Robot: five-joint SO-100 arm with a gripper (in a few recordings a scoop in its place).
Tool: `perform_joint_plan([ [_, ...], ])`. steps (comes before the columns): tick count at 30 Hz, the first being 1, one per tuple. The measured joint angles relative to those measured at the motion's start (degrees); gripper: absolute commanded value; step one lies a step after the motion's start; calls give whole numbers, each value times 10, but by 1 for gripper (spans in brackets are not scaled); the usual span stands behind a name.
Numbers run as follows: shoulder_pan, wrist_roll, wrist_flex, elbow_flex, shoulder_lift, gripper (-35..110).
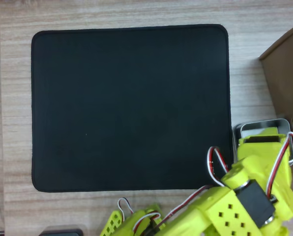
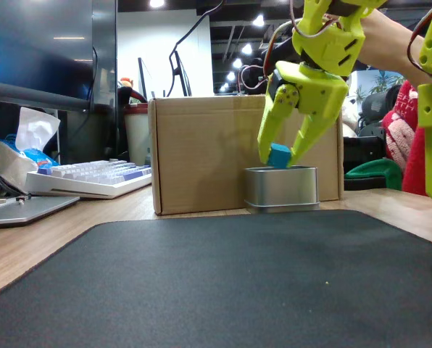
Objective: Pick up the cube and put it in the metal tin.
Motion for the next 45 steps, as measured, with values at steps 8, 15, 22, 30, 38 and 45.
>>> perform_joint_plan([
  [8, -13, 69, -19, -5, 2, 11],
  [15, -71, 164, 96, -103, 43, 7],
  [22, -188, 285, 155, -132, 145, 3],
  [30, -329, 379, 162, -112, 220, 0],
  [38, -454, 468, 56, 93, 348, 0],
  [45, -522, 520, -52, 252, 457, 0],
])
